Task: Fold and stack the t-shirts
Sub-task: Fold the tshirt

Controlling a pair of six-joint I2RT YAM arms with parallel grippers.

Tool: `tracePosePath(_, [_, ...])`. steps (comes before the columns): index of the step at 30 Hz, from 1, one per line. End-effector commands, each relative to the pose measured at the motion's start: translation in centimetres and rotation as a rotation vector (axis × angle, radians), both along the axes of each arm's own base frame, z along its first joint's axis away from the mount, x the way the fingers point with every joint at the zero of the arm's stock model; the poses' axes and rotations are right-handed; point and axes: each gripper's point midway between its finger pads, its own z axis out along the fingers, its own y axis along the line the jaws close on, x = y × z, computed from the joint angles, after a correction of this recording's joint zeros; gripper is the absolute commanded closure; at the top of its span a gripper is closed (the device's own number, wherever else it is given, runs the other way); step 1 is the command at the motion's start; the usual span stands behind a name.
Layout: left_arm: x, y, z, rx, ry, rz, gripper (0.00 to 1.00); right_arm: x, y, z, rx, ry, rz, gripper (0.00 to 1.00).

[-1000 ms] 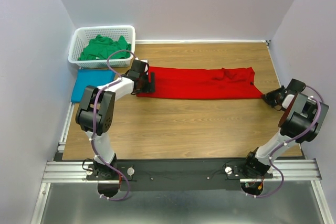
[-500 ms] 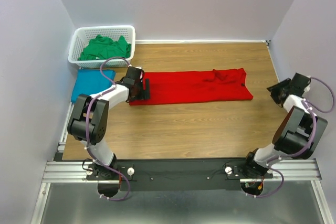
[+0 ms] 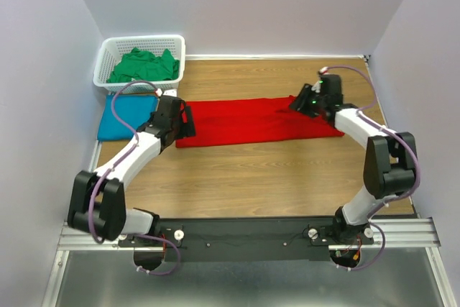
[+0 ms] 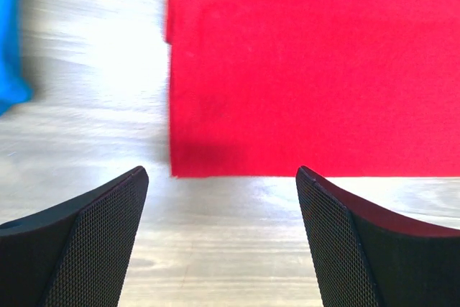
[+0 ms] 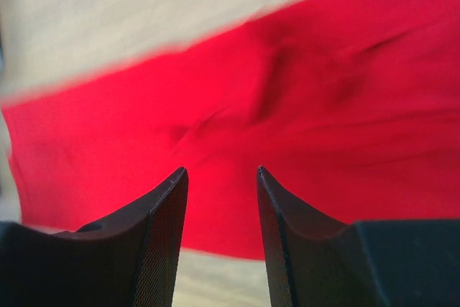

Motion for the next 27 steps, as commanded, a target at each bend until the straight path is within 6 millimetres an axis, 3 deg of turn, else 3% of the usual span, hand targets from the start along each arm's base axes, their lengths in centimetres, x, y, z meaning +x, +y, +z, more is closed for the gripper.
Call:
tracePosePath(1, [0.4,1.8,2.8,0.012,-0.137,0.093,0.09,-1.1,3.1,-2.7,-0.096,0.07,0.079,0.49])
tracePosePath(2, [0.6,1.8,3.7,0.0,-0.173,0.097,0.09,-1.3,3.2,-3.7,-0.122,0.096,0.071,0.49])
tracePosePath(5, [0.5,1.1,3.8,-0.032,-0.182,0.069,0.09,-1.5,3.3,-4.9,-0.129,0.133,0.077,0.49])
tracePosePath(13, [1.9,-2.0,4.7,-0.061,-0.218,-0.046,0.1,1.3,3.9,-3.0,-0.079,0.094,0.031,0.51])
tracePosePath(21, [2.8,-0.9,5.6,0.024,-0.262,-0.046,0.1,4.4,2.4,-4.3,-0.024,0.115,-0.216,0.53])
tracePosePath(27, [2.1,-0.3,4.0,0.056,-0.242,-0.045,0.1,4.6,2.0,-6.2,-0.008,0.145,-0.285,0.54])
